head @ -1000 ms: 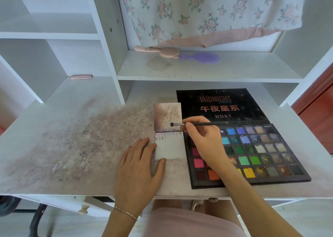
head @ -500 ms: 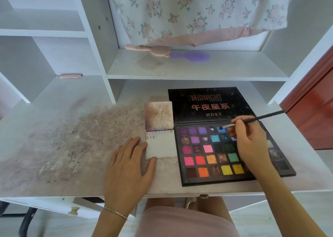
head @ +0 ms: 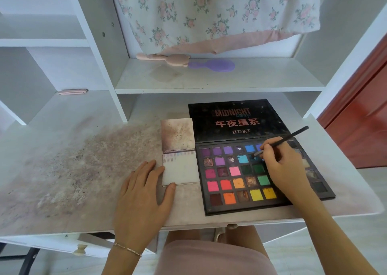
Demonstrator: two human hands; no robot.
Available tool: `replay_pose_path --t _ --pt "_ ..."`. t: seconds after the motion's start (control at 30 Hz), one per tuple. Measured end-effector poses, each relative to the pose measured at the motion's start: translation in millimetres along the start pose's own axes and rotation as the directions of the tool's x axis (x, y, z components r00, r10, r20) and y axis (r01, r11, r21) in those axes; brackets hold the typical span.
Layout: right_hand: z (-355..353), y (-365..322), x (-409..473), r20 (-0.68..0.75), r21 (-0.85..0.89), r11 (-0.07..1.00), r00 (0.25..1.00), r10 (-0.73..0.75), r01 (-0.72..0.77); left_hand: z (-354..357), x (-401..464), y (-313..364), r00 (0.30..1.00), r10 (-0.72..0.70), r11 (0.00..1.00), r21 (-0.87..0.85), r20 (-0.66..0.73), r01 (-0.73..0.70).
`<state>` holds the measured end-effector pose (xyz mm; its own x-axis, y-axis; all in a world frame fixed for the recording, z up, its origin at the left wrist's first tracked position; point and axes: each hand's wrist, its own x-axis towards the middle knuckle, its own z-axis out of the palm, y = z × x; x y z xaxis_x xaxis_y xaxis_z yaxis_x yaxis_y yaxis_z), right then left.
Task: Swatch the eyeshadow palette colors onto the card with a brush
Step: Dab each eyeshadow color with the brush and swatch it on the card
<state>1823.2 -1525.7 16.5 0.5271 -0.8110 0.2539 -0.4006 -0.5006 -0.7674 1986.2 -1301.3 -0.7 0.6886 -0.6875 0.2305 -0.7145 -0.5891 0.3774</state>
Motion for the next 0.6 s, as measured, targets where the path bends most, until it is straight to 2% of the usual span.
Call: replay_pose_path --t 0.2,0.37,0.6 --pt "1.7 -7.9 -1.2 0.009 -0.066 0.996 0.998 -0.058 0.058 -0.5 0.2 -0.5 1.0 0.011 1.0 -0.003 0.005 -0.011" --pt "1.0 -5.7 -2.2 0.001 -0.037 0.997 0.997 -0.075 0.075 0.6 0.4 -0.9 1.0 0.009 1.0 -0.003 -0.009 -0.009" --pt "1.0 -5.0 -1.7 -0.019 -0.042 0.998 0.999 -0.044 0.043 0.3 0.2 -1.0 1.0 0.01 1.0 -0.002 -0.002 -0.01"
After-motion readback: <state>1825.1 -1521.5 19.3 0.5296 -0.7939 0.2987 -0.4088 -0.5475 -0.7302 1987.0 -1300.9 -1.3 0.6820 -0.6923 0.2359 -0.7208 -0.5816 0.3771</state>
